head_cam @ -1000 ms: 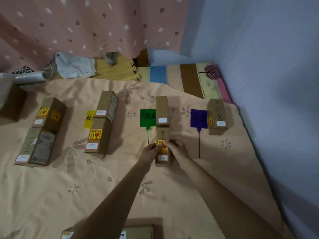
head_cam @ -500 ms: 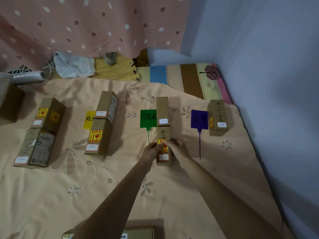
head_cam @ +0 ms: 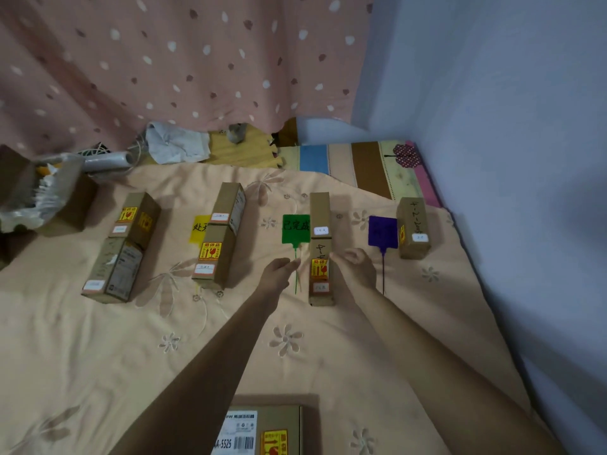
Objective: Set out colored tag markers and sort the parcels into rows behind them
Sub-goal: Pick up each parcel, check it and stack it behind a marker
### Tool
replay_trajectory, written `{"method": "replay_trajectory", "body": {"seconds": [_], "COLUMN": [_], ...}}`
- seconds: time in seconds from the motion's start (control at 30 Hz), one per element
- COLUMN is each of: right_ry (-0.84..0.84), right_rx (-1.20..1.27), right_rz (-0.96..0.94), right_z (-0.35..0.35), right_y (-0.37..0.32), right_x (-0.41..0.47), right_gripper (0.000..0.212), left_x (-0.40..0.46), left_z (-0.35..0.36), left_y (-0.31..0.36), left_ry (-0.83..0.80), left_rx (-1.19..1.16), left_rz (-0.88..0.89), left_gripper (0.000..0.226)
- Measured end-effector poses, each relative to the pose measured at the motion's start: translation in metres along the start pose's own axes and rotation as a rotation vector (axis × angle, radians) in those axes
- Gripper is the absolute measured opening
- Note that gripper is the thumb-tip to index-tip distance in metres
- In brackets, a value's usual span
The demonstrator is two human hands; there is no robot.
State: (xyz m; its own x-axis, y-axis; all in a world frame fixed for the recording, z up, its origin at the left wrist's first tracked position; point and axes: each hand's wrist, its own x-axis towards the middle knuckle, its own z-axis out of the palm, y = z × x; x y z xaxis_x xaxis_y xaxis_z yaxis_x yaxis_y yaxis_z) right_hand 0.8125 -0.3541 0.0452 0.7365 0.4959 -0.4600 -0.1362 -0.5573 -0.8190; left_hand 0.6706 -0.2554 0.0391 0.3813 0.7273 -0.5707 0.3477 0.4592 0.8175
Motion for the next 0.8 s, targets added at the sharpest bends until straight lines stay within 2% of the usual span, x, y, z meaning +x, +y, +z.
{"method": "replay_trajectory", "body": {"seconds": [0.3,0.47,0.6,0.67,0.77,0.8], "right_ry": [0.071,0.092,0.088,0.047,-0.078,-0.115], "right_rx": [0.023,0.027,-0.03,-0.083,-0.221,-0.276], "right_rz": [-0.153,-0.176,-0.147,-0.1,-0.039,-0.017], "right_z": [0.004,0.056,0.112,0.141,0.184,0.196], "right_y": [-0.045,-0.048,-0.025,-0.009,0.017,0.025], "right_x": [-0.067,-0.119,-0.174,-0.198,-0.228,-0.237], "right_gripper": [0.038,0.035,0.032,0.03,0.03,0.033], "left_x": [-0.045,-0.065,-0.083,-0.092,-0.104,-0.107], "left_z": [-0.048,-0.092,-0.153,-0.188,-0.237,-0.252], "left_y": [0.028,0.015,-0.012,-0.028,-0.056,-0.068], "left_ry": [-0.063,-0.081,-0.151,-0.156,-0.121,-0.115], "left_rx": [-0.002,-0.005,-0.041,-0.044,-0.024,-0.007], "left_rz": [0.126,0.13,0.121,0.127,0.096,0.078], "left_gripper": [0.033,0.009,0.014,0.017,0.003,0.004]}}
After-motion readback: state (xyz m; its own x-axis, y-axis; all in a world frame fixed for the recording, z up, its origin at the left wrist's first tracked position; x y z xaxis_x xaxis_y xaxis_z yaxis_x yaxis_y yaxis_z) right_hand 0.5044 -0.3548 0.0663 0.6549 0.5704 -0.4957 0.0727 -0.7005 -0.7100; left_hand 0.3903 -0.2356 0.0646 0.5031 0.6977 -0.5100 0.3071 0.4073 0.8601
